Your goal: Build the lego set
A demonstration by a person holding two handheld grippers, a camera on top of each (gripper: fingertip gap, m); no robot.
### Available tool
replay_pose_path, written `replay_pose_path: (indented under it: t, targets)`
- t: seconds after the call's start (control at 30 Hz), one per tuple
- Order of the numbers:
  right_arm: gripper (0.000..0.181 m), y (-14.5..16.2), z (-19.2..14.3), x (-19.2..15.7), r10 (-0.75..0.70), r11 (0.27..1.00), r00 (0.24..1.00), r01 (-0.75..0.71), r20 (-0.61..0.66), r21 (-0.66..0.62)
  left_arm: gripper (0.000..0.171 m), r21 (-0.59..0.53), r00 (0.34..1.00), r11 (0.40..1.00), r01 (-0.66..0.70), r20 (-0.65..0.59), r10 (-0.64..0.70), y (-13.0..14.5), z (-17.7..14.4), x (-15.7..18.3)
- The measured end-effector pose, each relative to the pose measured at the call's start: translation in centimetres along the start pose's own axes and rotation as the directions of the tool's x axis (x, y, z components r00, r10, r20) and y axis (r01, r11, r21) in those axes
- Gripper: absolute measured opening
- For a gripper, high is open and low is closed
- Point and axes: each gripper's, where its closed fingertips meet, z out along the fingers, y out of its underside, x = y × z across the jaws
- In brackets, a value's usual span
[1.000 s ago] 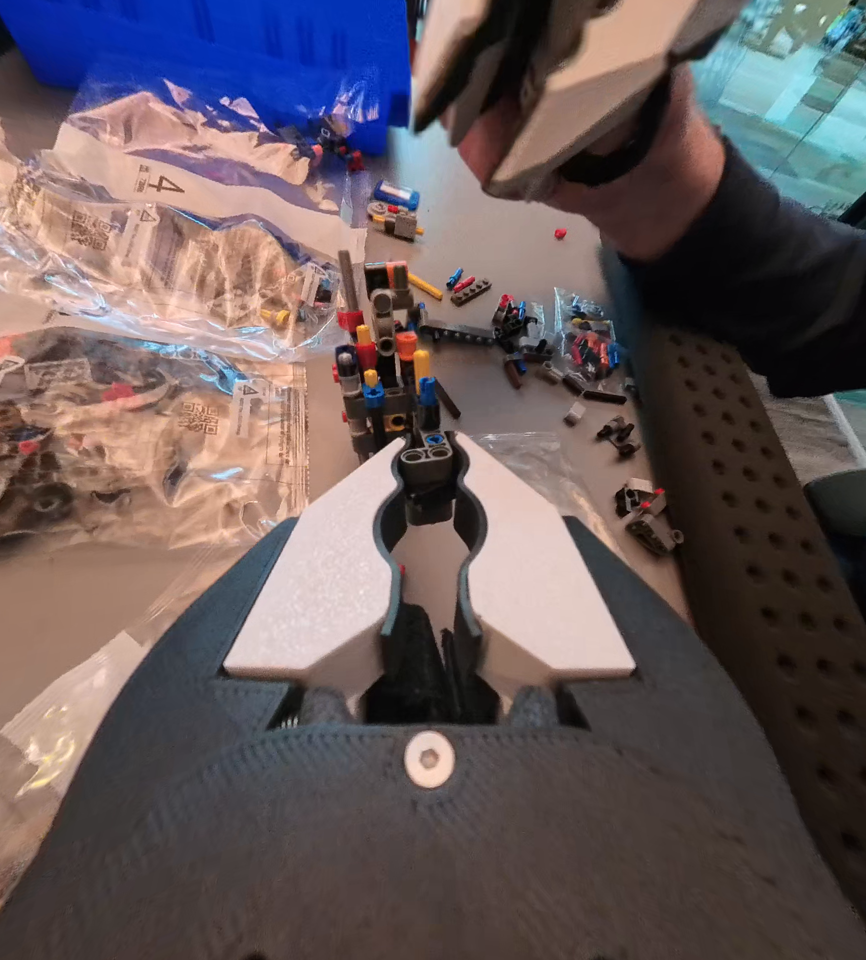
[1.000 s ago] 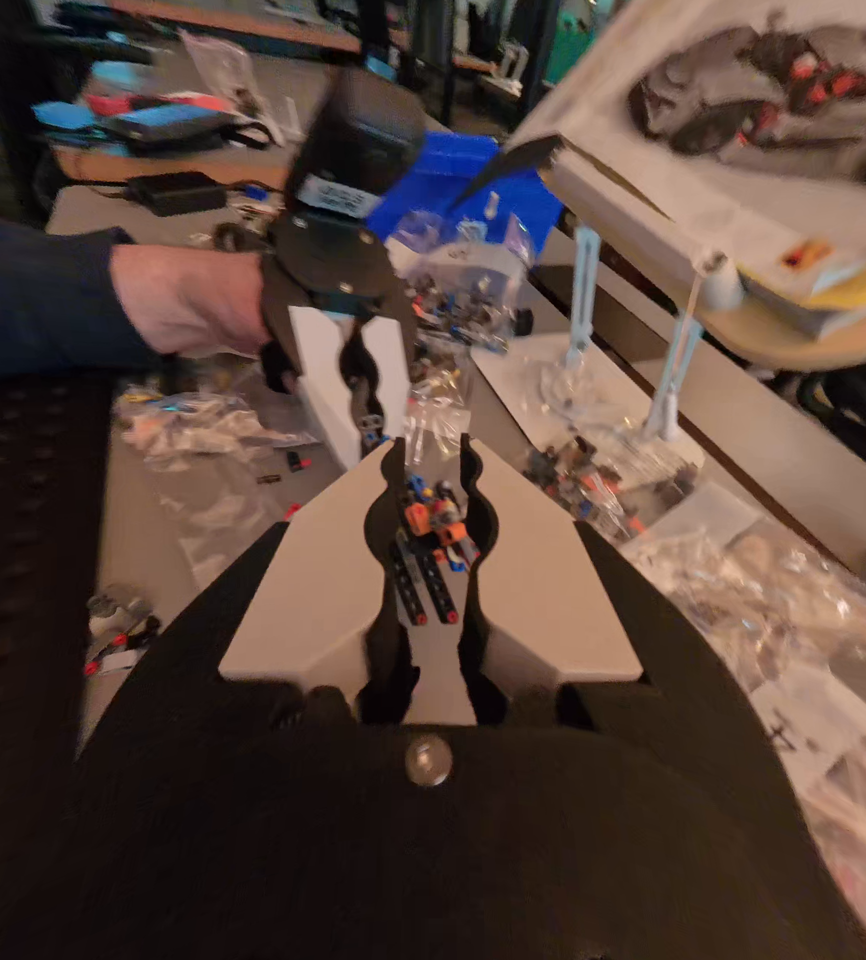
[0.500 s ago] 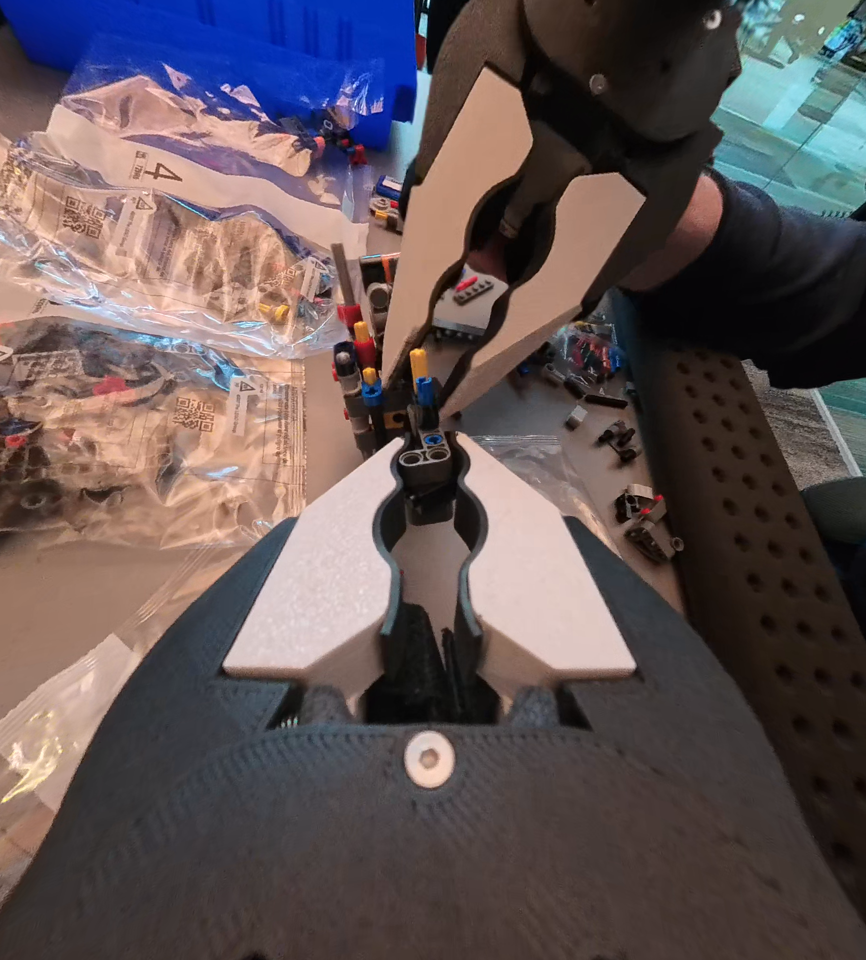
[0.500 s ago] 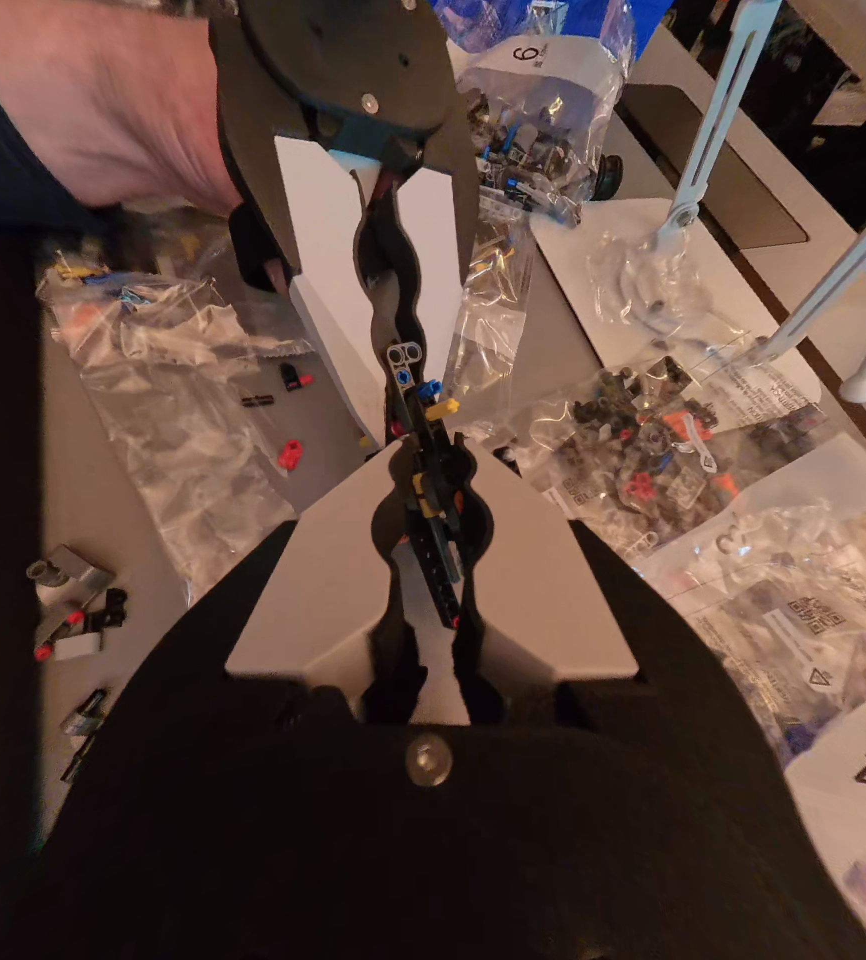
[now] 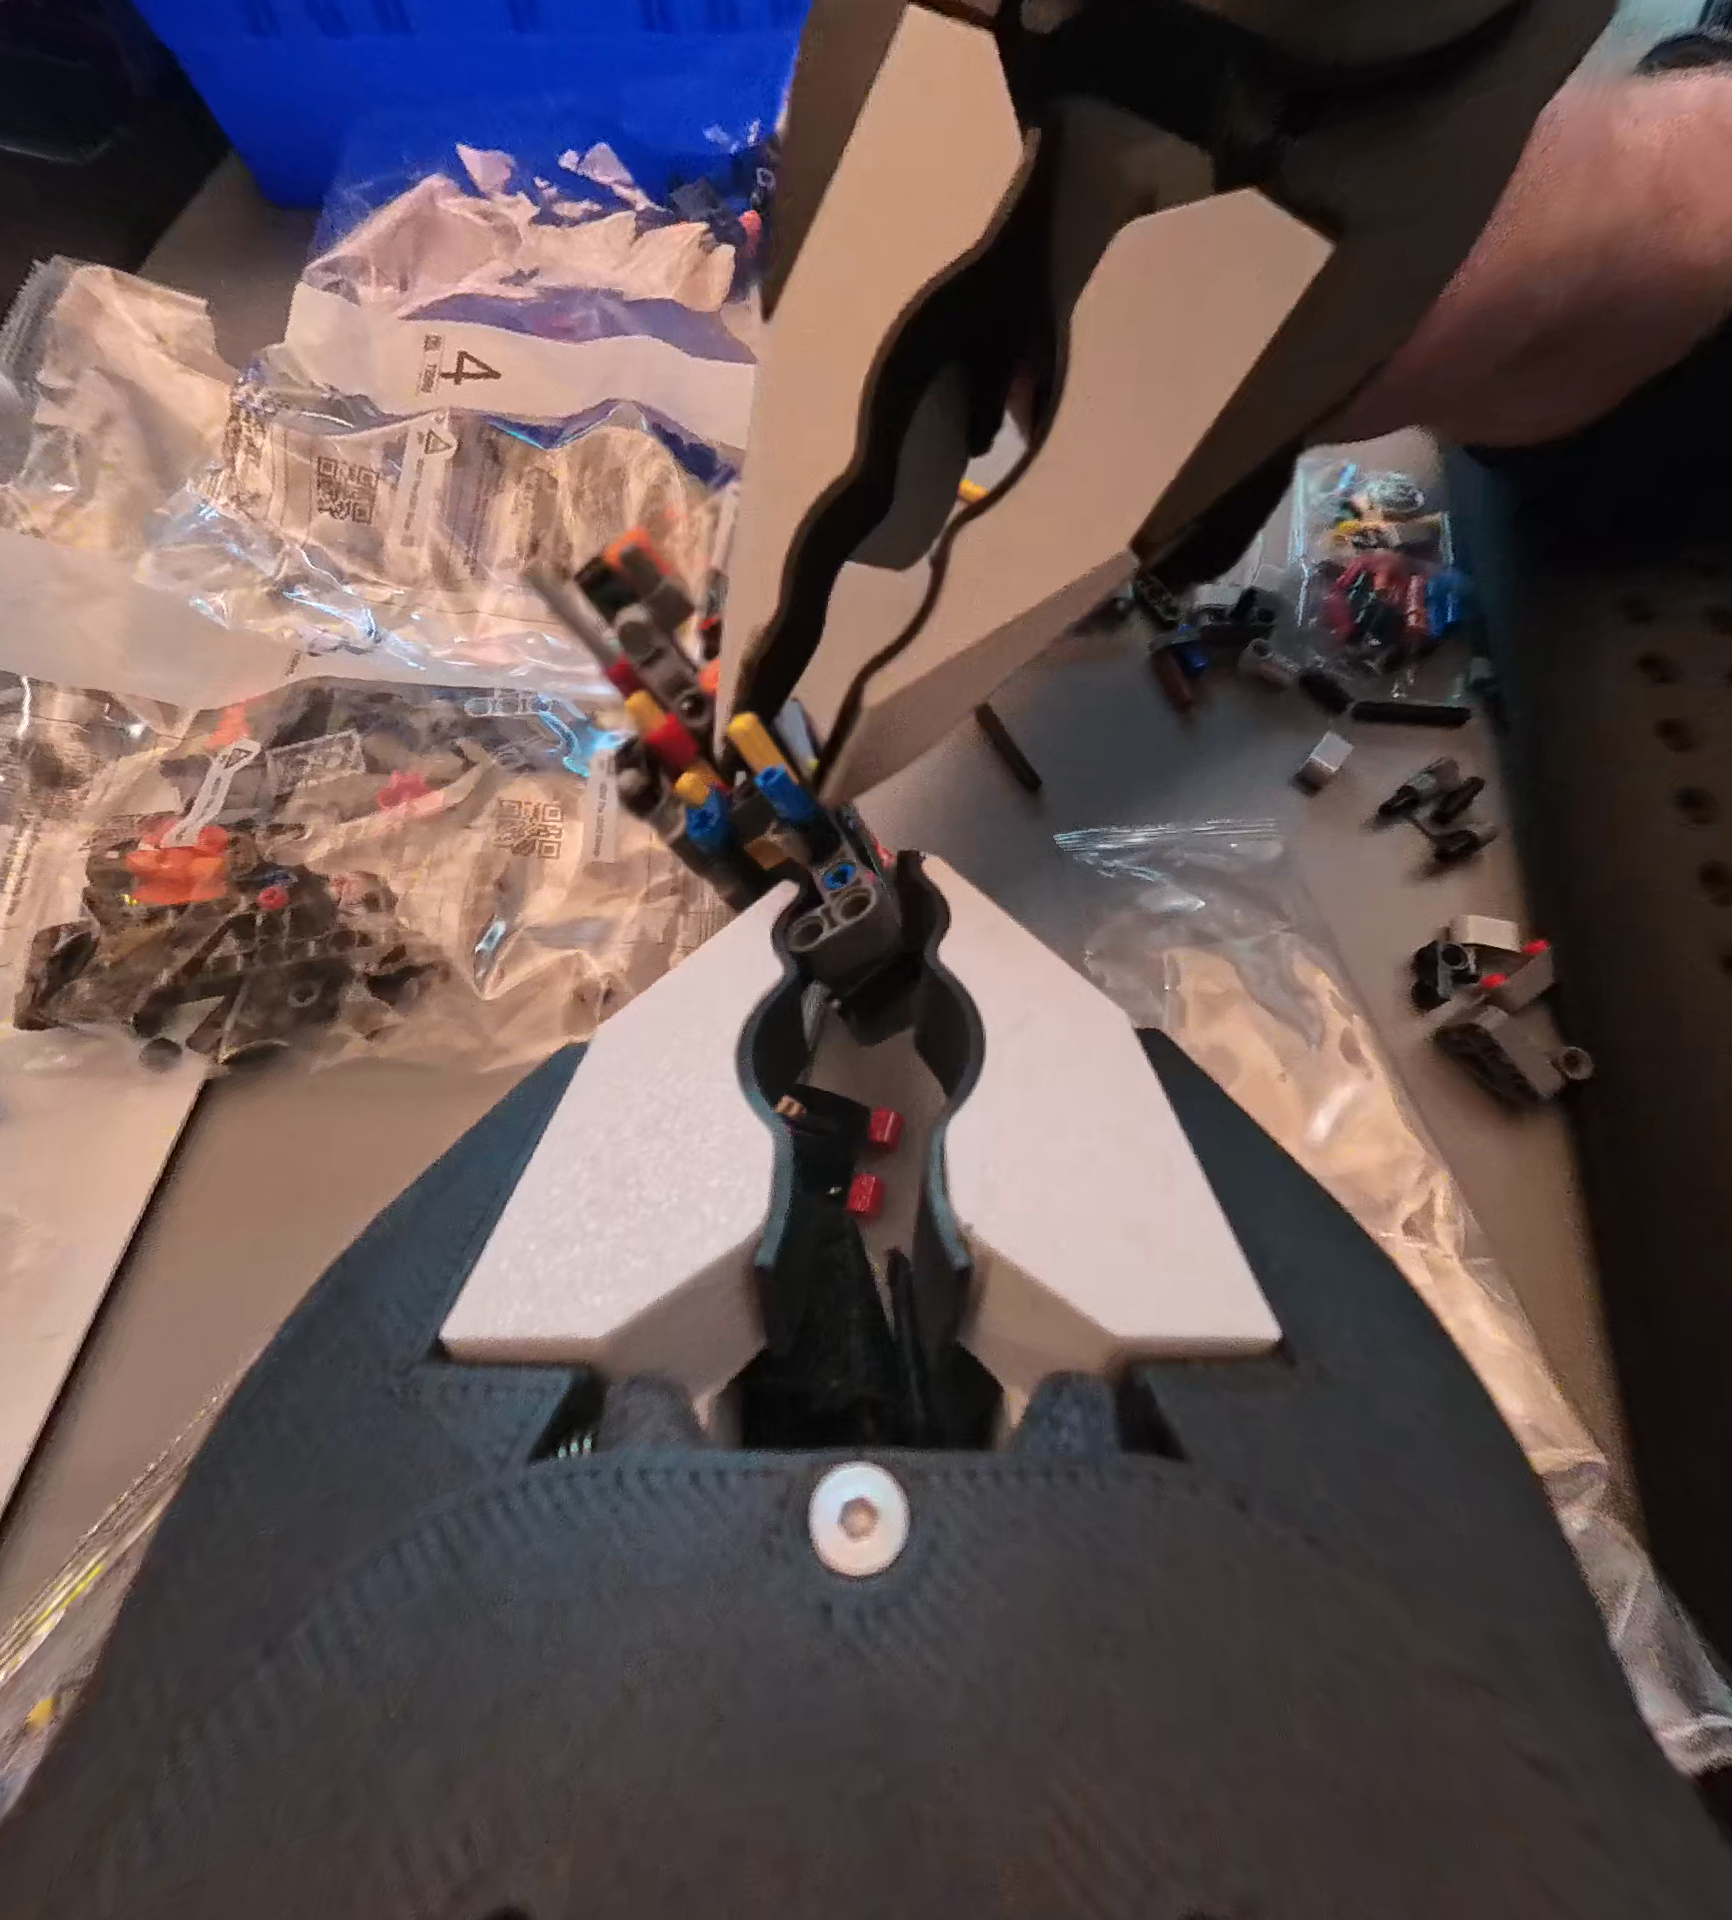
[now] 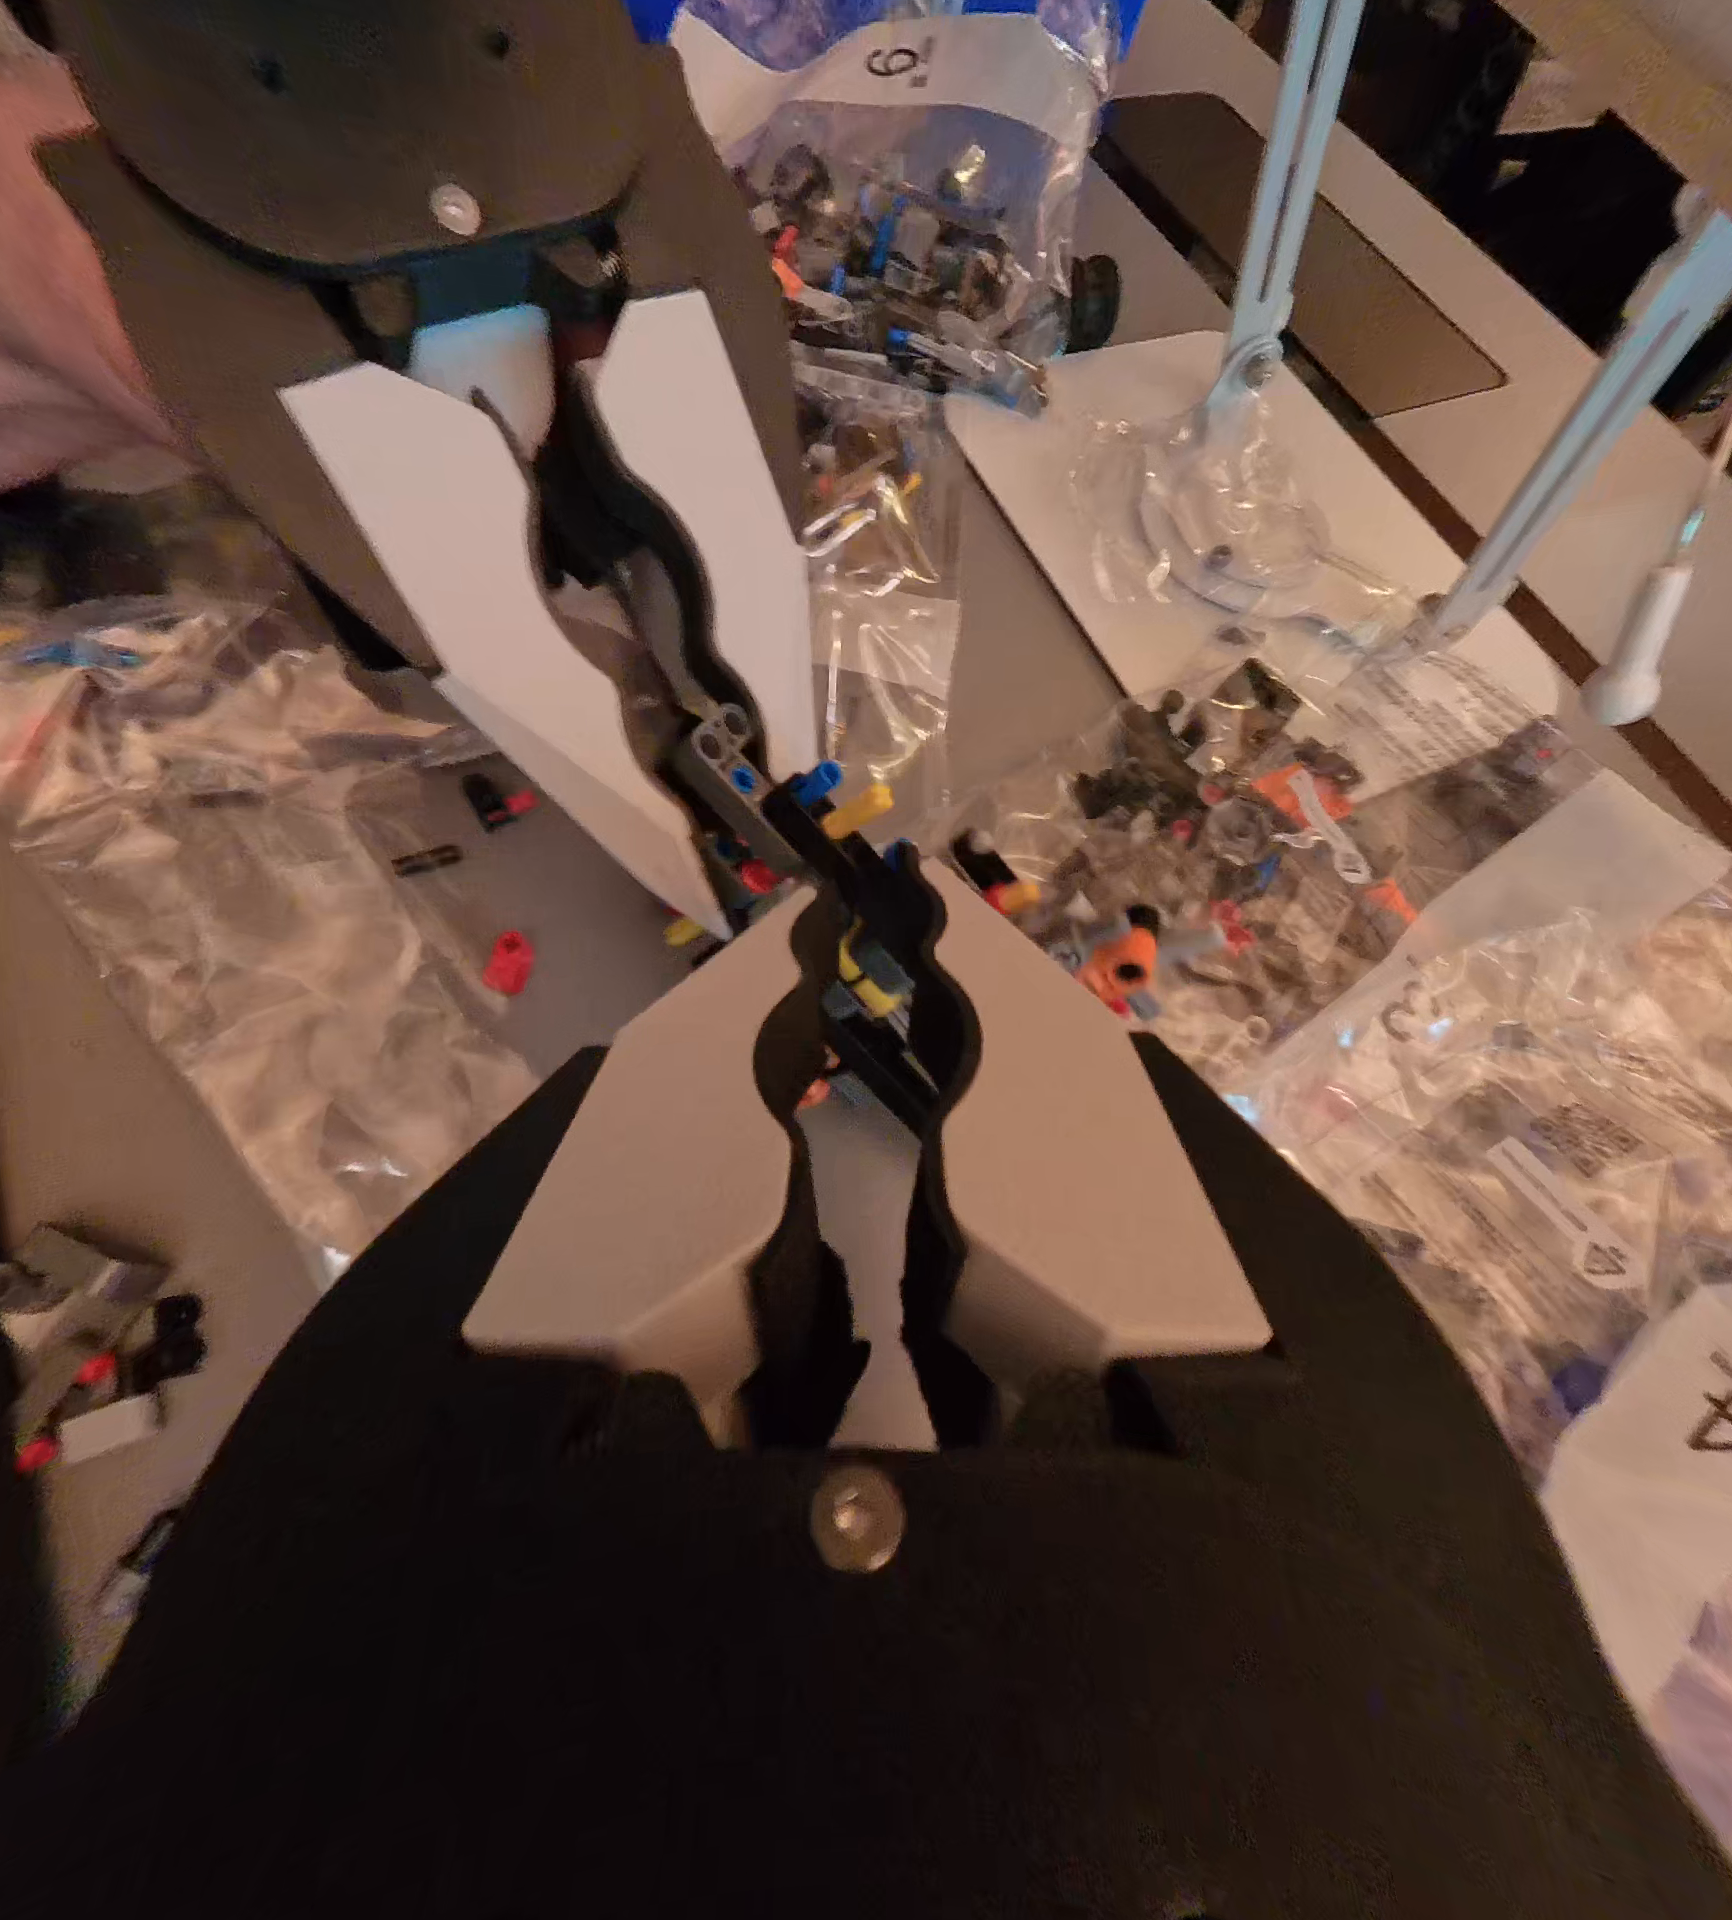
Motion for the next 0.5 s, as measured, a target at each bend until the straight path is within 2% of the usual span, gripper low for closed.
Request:
replay_pose_path:
  t: [0.2, 0.5]
  targets:
    - [0.009, 0.18, -0.49, -0.27, -0.056, 0.998, 0.997, 0.054, 0.05, 0.026, 0.013, 0.046, 0.991, 0.993, 0.107, -0.088, -0.102, -0.27, 0.04, 0.4]
    - [0.012, 0.28, -0.64, -0.46, -0.106, 0.994, 0.993, 0.105, 0.05, 0.014, 0.013, 0.044, 0.991, 0.995, 0.094, -0.103, -0.089, -0.24, 0.02, 0.65]
